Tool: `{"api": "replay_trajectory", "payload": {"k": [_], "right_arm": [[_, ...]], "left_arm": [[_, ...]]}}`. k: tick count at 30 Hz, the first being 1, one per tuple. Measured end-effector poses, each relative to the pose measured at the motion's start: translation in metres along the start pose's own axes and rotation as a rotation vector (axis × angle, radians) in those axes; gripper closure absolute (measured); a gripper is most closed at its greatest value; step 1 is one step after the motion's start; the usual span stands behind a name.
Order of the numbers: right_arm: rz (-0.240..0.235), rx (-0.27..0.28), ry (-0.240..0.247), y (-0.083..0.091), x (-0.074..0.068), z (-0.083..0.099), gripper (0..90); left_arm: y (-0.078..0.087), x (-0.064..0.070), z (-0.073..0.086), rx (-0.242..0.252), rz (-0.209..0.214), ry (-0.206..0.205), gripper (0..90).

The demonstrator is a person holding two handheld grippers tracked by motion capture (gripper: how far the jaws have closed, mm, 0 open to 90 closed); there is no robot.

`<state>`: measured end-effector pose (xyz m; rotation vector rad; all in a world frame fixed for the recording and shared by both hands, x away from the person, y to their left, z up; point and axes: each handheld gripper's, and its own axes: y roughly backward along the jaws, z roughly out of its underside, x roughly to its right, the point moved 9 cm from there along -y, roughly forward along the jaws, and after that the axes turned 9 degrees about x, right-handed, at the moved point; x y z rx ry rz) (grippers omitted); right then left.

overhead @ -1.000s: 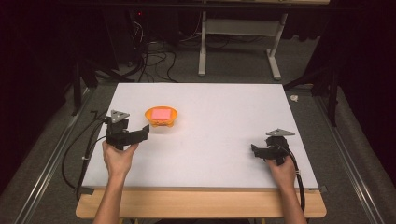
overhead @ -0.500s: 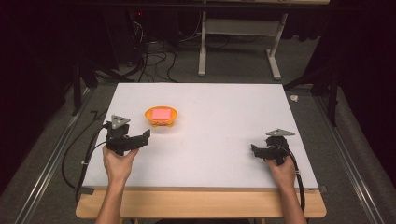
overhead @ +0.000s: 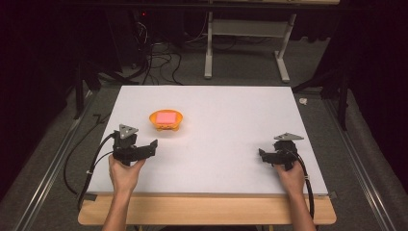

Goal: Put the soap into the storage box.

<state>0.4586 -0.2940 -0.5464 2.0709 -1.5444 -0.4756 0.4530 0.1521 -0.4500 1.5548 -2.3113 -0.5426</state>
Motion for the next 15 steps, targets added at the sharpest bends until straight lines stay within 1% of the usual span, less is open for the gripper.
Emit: {"api": "replay_trajectory", "payload": {"k": [5, 12, 15], "right_arm": [[0.0, 0.001, 0.0, 0.0, 0.0, 0.0, 16.2], [0.0, 0.0, 0.0, 0.0, 0.0, 0.0, 16.2], [0.0, 0.0, 0.0, 0.0, 0.0, 0.0, 16.2]], "left_arm": [[-0.002, 0.004, 0.003, -0.008, 0.007, -0.016, 16.4], [-0.006, 0.009, 0.009, -0.024, 0.017, -0.027, 16.5], [-0.009, 0.01, 0.013, -0.028, 0.024, -0.012, 16.6]]}}
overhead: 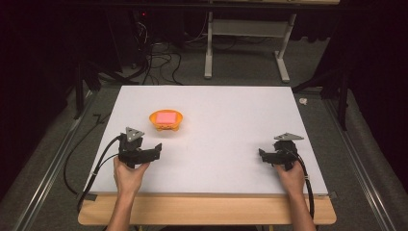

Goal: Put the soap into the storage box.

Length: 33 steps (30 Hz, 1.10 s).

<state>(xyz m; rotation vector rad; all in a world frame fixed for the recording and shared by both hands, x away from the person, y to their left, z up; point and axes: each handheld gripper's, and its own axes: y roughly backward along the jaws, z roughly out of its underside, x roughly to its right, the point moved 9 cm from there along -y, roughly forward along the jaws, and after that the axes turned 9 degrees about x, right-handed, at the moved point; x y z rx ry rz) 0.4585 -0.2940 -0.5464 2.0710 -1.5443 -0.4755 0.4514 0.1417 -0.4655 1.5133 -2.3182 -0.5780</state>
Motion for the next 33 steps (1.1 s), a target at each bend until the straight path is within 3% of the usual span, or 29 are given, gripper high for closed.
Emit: {"api": "replay_trajectory", "payload": {"k": [5, 12, 33], "right_arm": [[0.0, 0.0, 0.0, 0.0, 0.0, 0.0, 16.2], [0.0, 0.0, 0.0, 0.0, 0.0, 0.0, 16.2], [0.0, 0.0, 0.0, 0.0, 0.0, 0.0, 16.2]], "left_arm": [[-0.005, 0.0, 0.009, -0.016, 0.003, 0.016, 16.6], [-0.012, 0.002, 0.015, -0.027, 0.005, -0.005, 16.7], [-0.034, 0.004, 0.038, -0.062, 0.026, 0.022, 17.0]]}}
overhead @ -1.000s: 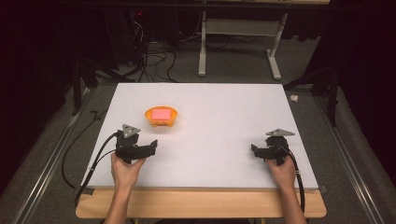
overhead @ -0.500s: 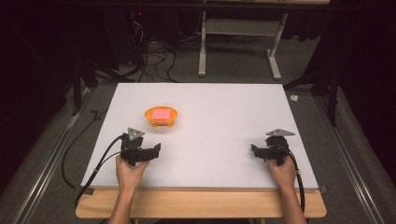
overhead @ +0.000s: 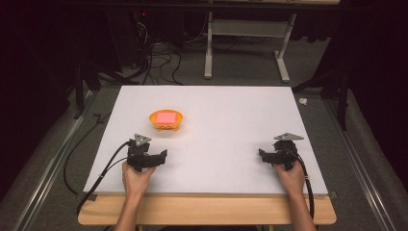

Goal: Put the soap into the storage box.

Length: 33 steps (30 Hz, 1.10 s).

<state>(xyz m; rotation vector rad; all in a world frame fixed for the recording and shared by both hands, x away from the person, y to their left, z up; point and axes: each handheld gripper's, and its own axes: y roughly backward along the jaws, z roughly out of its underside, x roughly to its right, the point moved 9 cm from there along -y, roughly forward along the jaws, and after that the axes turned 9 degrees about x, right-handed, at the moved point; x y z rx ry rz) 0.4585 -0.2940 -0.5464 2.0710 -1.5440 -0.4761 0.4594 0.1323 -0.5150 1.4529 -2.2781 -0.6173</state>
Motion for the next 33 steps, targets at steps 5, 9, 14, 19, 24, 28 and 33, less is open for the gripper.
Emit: {"api": "replay_trajectory", "payload": {"k": [5, 9, 14, 19, 24, 28, 33], "right_arm": [[0.0, 0.0, 0.0, 0.0, 0.0, 0.0, 16.2], [0.0, 0.0, 0.0, 0.0, 0.0, 0.0, 16.2], [0.0, 0.0, 0.0, 0.0, 0.0, 0.0, 16.2], [0.0, 0.0, 0.0, 0.0, 0.0, 0.0, 16.2], [0.0, 0.0, 0.0, 0.0, 0.0, 0.0, 16.2], [0.0, 0.001, 0.002, 0.0, 0.0, 0.0, 16.2], [0.0, 0.0, 0.0, 0.0, 0.0, 0.0, 16.2]], "left_arm": [[-0.005, -0.001, 0.002, 0.0, -0.003, 0.002, 17.0], [-0.009, -0.002, 0.003, -0.002, -0.007, -0.003, 17.0], [-0.014, -0.002, 0.005, -0.006, -0.01, -0.008, 17.1], [-0.017, -0.002, 0.007, -0.013, -0.015, -0.018, 17.0], [-0.02, -0.002, 0.009, -0.012, -0.014, -0.009, 17.1], [-0.023, -0.003, 0.012, -0.018, -0.015, -0.006, 17.1], [-0.027, -0.003, 0.016, -0.031, -0.01, 0.0, 17.1]]}}
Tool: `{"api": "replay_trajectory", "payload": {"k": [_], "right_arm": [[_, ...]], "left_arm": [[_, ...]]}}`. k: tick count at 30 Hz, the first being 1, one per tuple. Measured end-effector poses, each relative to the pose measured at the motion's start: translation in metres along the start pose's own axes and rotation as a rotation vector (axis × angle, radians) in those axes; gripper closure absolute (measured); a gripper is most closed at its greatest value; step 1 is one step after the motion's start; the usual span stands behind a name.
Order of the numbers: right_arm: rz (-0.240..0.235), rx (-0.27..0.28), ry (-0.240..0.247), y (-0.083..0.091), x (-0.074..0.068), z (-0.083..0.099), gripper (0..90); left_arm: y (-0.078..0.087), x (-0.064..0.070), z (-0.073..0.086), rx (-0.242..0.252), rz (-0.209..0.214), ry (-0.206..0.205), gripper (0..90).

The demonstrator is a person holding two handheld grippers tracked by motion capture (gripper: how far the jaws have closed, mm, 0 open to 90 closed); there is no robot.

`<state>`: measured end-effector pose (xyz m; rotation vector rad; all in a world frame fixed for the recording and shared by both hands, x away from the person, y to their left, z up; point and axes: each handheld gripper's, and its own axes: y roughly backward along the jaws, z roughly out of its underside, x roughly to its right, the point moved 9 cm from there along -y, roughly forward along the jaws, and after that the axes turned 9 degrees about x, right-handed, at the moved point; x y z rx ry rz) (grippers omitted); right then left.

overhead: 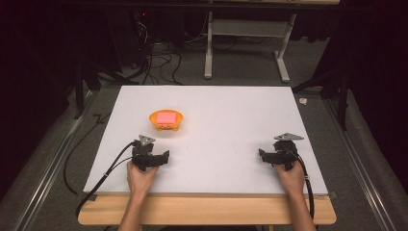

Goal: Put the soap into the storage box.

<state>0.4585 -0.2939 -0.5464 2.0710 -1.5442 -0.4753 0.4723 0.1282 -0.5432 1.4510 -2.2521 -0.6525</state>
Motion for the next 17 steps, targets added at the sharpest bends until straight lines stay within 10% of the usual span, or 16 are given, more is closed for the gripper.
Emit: {"api": "replay_trajectory", "payload": {"k": [17], "right_arm": [[0.001, 0.002, 0.001, -0.0002, 0.0001, -0.0001, 16.2]], "left_arm": [[-0.0033, 0.0015, 0.0055, 0.014, -0.024, -0.044, 16.9]]}}
